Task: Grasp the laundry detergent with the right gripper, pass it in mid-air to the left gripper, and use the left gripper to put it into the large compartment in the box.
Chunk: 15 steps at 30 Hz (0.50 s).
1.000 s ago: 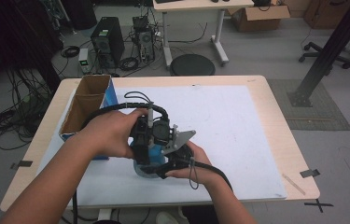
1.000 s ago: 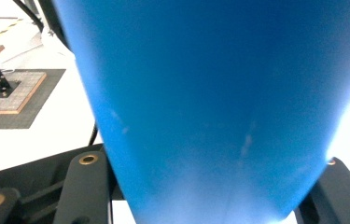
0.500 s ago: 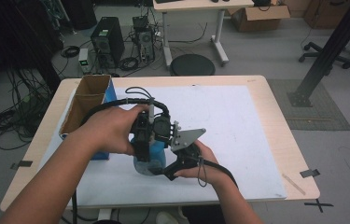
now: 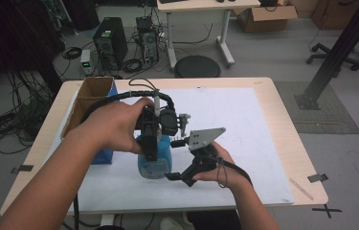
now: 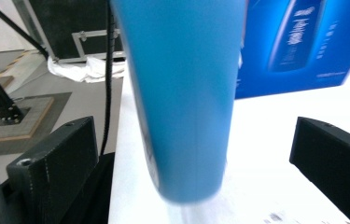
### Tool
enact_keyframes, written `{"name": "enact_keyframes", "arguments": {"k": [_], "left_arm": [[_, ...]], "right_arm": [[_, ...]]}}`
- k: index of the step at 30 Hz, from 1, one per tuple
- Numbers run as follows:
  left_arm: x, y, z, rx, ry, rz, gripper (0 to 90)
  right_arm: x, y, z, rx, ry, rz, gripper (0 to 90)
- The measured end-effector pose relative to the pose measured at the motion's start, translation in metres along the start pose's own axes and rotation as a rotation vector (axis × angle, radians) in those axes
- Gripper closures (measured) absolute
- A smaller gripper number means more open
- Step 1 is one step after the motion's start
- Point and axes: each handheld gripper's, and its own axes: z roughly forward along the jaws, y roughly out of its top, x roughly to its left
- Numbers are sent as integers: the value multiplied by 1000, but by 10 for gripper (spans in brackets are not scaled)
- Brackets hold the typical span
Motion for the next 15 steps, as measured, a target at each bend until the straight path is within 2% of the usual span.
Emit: {"name": "enact_keyframes", "arguments": {"k": [5, 7, 10, 15], "left_arm": [[10, -1, -10, -5, -21, -147, 387], [13, -2, -13, -13, -25, -224, 387], [18, -4, -18, -37, -29, -319, 387], [26, -10, -26, -59, -20, -445, 387]], "right_arm": [[-1, 0, -22, -7, -31, 0, 11], [-1, 0, -30, 0, -44, 4, 11], [-2, 0, -43, 2, -84, 8, 6], [-3, 1, -61, 16, -118, 16, 6]]}}
